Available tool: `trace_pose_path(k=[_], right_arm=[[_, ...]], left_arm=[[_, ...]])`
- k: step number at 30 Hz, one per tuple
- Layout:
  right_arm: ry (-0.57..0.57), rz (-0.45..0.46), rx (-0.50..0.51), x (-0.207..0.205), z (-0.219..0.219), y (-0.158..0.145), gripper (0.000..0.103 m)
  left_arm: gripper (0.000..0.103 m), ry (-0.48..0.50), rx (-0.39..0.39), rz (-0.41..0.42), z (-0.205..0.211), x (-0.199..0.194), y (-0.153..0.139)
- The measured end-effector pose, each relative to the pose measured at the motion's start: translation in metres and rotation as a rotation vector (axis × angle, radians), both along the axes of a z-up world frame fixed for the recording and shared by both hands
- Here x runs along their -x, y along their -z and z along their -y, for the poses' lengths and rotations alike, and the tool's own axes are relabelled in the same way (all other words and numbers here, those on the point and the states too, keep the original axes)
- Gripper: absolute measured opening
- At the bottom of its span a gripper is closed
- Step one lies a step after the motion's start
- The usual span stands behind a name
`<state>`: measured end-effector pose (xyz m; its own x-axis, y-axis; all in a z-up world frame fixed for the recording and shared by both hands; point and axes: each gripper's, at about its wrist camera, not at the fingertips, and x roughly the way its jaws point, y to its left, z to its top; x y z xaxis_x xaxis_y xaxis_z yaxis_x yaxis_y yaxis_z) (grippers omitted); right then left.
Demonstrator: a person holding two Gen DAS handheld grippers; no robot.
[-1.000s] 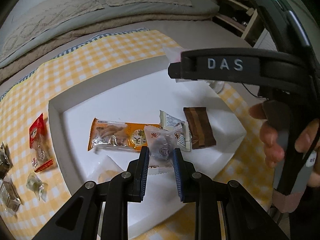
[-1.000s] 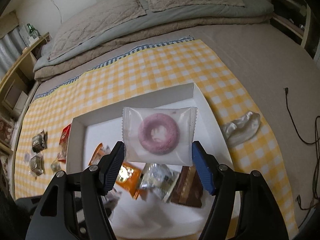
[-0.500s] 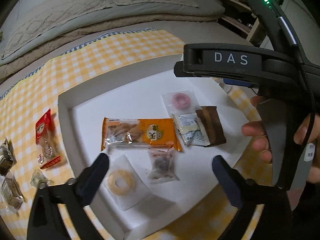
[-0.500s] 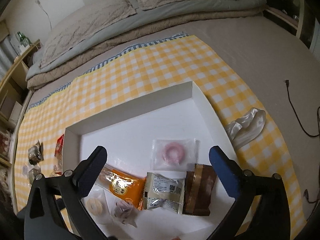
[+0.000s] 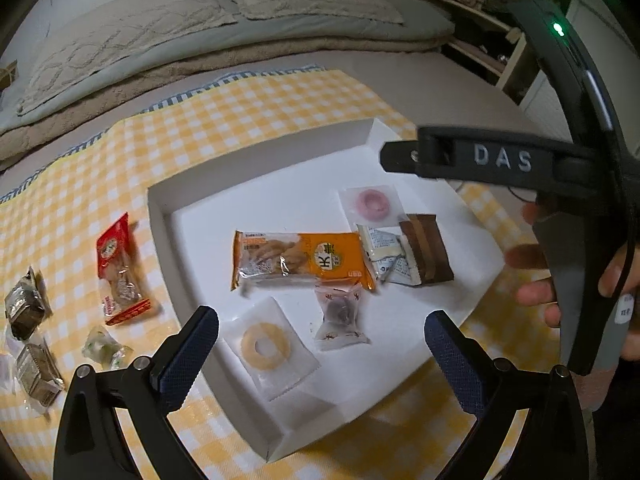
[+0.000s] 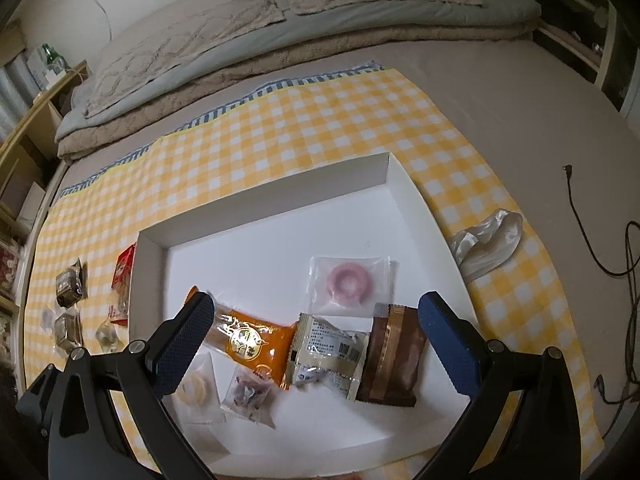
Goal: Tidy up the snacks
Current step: 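Withdraw both tools from the tray toward the remaining snacks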
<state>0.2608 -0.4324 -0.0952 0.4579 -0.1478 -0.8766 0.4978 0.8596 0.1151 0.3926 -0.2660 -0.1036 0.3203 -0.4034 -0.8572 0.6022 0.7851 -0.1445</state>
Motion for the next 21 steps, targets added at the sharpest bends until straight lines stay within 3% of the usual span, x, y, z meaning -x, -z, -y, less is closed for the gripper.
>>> trace_pose_path(k=[12,21], right_arm=[[-0.052,0.113,0.082,0.016,-0.036,-0.053,0.103],[-0.117,0.148,0.085,0.011,-0.072,-0.064,0.103]], left_arm=[[0.103,-0.111,0.056,0.076,-0.067,0.008,-0.052],[0.103,-0.212,0.052,0.135,-0.133,0.013,-0.08]])
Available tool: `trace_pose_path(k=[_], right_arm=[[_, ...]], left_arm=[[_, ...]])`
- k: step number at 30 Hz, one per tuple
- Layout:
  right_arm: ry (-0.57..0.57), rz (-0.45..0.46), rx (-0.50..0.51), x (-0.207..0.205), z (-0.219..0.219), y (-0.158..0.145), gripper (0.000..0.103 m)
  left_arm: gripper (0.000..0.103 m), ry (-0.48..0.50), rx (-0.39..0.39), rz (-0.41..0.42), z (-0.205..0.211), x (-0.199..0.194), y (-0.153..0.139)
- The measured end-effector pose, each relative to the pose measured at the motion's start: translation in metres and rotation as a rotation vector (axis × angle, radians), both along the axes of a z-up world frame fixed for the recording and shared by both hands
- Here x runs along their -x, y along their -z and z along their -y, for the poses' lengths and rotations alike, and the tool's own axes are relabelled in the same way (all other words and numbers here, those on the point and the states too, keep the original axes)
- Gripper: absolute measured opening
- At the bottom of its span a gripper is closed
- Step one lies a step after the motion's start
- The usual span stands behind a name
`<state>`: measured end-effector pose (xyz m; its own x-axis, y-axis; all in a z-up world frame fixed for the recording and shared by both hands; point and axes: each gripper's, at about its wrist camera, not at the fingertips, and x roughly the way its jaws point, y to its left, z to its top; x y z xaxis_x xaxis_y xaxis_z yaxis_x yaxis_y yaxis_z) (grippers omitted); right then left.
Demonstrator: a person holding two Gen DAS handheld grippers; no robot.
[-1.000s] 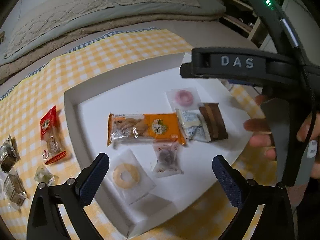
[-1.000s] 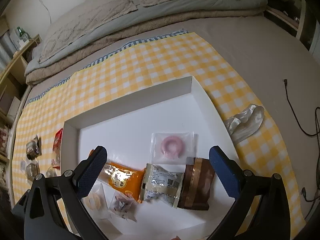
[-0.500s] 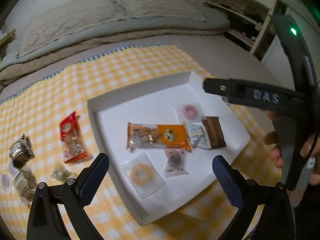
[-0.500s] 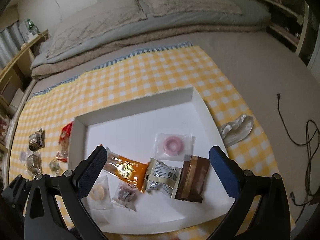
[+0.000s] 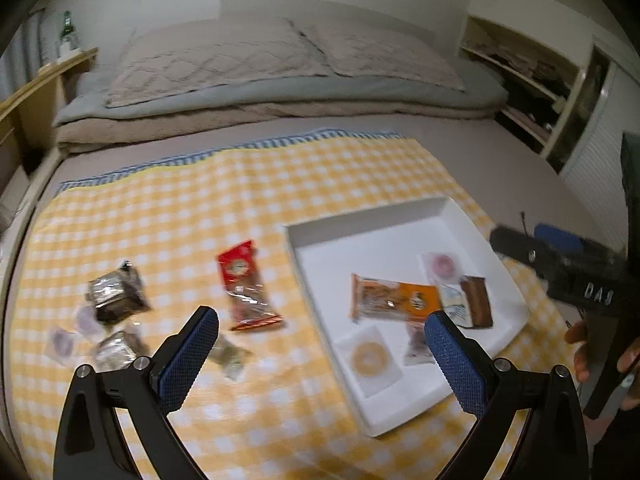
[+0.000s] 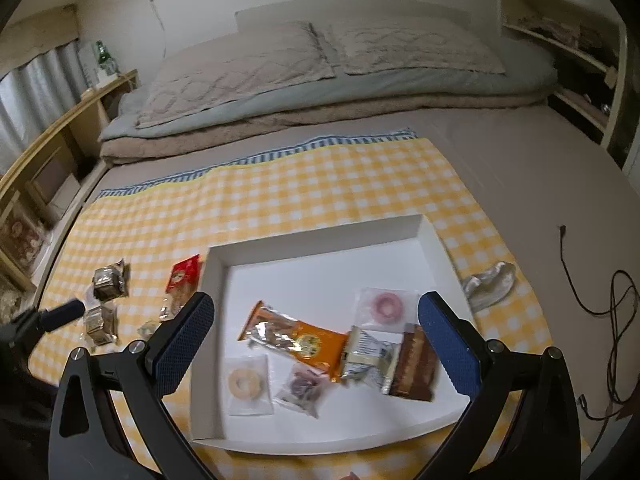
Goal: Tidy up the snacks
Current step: 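Withdraw both tools from the tray toward the remaining snacks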
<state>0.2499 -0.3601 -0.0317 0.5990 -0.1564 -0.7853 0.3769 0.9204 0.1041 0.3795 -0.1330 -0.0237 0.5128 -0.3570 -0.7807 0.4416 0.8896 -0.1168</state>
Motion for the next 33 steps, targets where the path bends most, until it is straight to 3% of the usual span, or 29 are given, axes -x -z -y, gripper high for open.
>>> trace_pose_path(k=[18,29,31,33], right_arm=[[-0.141,-0.008,-0.035,-0.037,-0.07,0.02,0.103],[-0.244,-0.028,-0.03,-0.074,-0.107,0.045,0.103],[-0.275,-0.059,-0.025,-0.083,-0.115,0.055,0.103],[-0.308,-0.093,-0.026,-0.092,-0.125,0.066,0.103]], left_arm=[[0.103,-0.249,-0.048,0.009,-0.12,-0.006,-0.012],[0.103,-0.336,-0.083,-0.02,-0.157,-0.027,0.011],[0.1,-0.352,-0.091,-0.036,-0.161,-0.036,0.019],[0.088,-0.361,-0.087,-0.075,-0.164,-0.047,0.03]])
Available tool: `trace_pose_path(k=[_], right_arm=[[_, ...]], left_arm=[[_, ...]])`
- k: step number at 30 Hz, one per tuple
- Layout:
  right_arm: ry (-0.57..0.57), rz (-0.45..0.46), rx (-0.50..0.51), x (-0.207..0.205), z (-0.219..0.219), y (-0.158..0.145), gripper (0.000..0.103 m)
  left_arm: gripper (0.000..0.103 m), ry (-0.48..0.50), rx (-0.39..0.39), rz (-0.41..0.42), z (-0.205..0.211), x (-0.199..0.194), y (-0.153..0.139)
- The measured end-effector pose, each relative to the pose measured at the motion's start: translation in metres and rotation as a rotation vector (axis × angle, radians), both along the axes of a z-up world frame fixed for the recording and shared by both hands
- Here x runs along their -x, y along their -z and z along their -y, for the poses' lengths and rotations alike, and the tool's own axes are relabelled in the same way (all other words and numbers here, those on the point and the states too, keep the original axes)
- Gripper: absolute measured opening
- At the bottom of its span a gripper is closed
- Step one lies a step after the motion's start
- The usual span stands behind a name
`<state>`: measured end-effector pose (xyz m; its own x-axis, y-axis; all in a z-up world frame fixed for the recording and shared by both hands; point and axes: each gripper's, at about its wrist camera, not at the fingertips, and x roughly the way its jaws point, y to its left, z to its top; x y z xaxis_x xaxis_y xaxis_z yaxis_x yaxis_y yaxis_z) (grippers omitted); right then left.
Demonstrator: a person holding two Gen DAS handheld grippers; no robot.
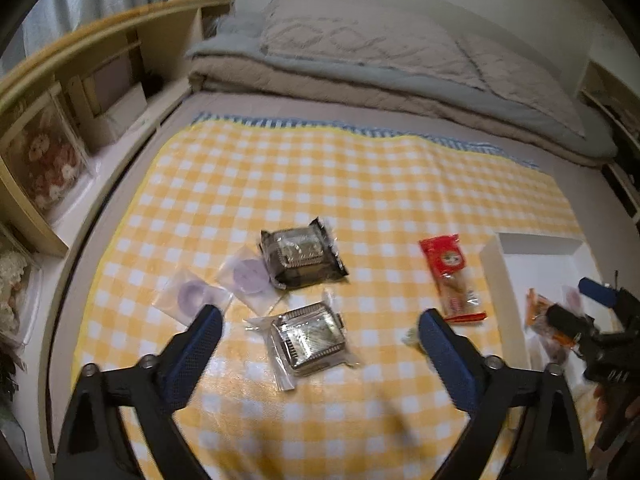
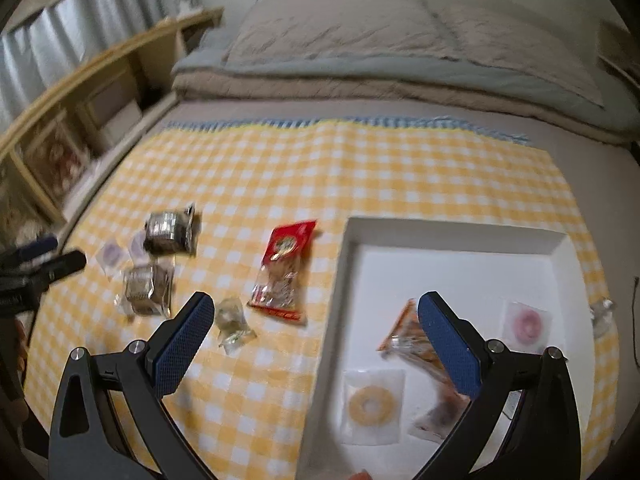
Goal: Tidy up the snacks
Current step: 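Withdraw both tools from the tray toward the remaining snacks, then grasp the square wrapped cake with the left gripper while the right gripper grasps the green-leaf mochi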
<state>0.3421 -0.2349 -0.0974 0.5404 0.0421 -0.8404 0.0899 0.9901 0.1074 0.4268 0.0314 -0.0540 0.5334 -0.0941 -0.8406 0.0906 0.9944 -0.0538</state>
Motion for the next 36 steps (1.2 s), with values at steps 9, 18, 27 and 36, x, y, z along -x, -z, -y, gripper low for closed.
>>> trace_pose_path(k=[9,18,27,36], right_arm=[[-0.182,-0.15,-0.001,-0.034,-0.05,0.05,0.085],[-0.366,-0.235,0.043,-0.042,-0.079,0.086,0.066],[-0.421,-0.272,0.078,-0.051,-0.093,0.108,0.058],[-0.41,-0.304,0.119,-0.062,-0.109,0.12,0.051]], left_arm=[[0.073,-0.068,0.024,-0.192,-0.004,-0.054,0.064],[0.087,-0.192,0.023,-0.274,-0.009,-0.087,0.107],[0.089,-0.179,-0.036,-0.299,-0.002,-0.089,0.127],[0.089,-0.178,-0.048,-0.322,-0.014,-0.08,0.128]])
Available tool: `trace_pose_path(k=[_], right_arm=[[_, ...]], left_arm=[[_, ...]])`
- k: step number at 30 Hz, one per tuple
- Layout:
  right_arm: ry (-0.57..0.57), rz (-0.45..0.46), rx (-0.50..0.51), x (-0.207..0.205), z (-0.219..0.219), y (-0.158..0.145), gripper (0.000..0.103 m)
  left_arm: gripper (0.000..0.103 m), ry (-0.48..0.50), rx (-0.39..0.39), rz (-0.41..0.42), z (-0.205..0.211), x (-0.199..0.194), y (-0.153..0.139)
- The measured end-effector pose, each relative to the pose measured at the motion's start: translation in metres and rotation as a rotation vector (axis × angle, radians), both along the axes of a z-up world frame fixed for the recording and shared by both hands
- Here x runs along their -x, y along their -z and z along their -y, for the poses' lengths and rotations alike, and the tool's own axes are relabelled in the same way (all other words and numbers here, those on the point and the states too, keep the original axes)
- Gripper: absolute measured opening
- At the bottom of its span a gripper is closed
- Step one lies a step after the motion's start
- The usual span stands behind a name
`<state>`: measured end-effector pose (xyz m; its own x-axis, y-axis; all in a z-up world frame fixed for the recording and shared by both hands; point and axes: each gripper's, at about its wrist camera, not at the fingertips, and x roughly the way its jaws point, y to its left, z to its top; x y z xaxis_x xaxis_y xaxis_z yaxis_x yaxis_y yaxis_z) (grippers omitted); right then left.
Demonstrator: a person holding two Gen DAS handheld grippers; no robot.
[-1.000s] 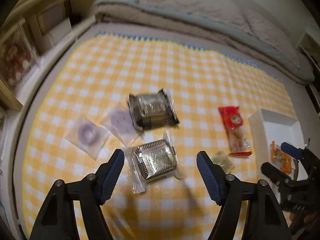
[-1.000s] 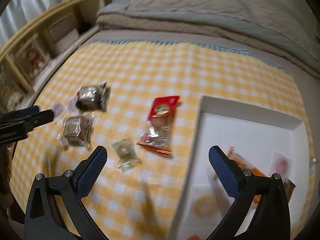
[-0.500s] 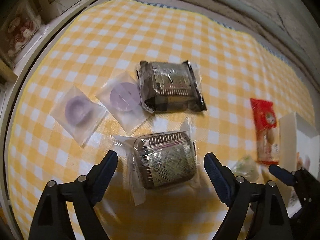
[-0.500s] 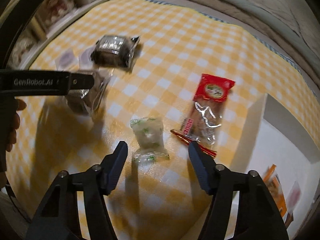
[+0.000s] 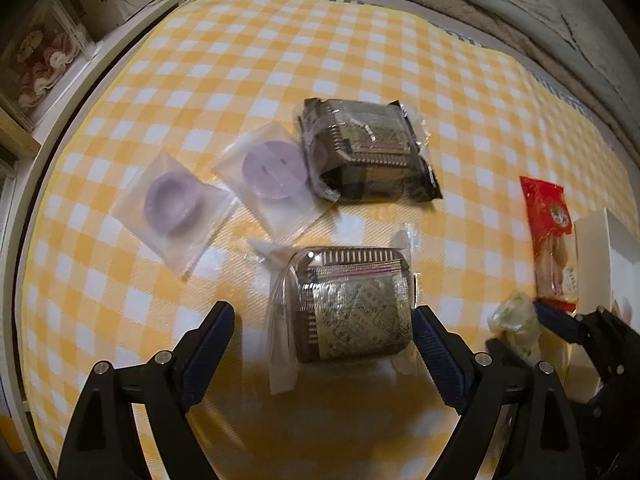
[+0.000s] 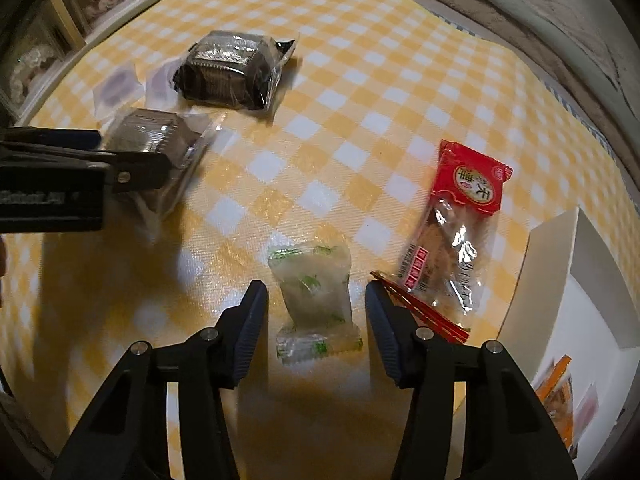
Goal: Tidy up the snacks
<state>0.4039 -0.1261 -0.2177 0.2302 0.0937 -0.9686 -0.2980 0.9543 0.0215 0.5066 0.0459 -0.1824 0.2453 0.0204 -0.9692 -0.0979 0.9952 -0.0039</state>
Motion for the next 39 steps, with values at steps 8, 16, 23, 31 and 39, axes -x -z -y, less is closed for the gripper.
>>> trace_pose_path(k=[8,16,23,31,39], right_arm=[[0.044,-0.022,-0.007,-0.003,0.0,-0.002,0.03],[0.071,-0.027,-0.04,-0.004,0.008,-0.001,0.028],[0.096,-0.014,-0.066,-0.001,0.017,-0.006,0.028],[0.124,0.007,-0.067,0.002,0.019,-0.017,0.028],[0.169,0.08,-0.098,0.017,0.034,-0.053,0.028]], left_arm=[[0.087,-0.006,0.046,0.022,-0.006,0.002,-0.008],[0.079,-0.011,0.04,0.006,-0.002,-0.005,0.002],[0.062,-0.017,0.032,-0.007,0.002,-0.01,0.006],[0.057,0.004,0.034,0.014,0.006,-0.004,-0.006],[0.056,0.035,0.057,0.128,0.02,0.024,-0.051]])
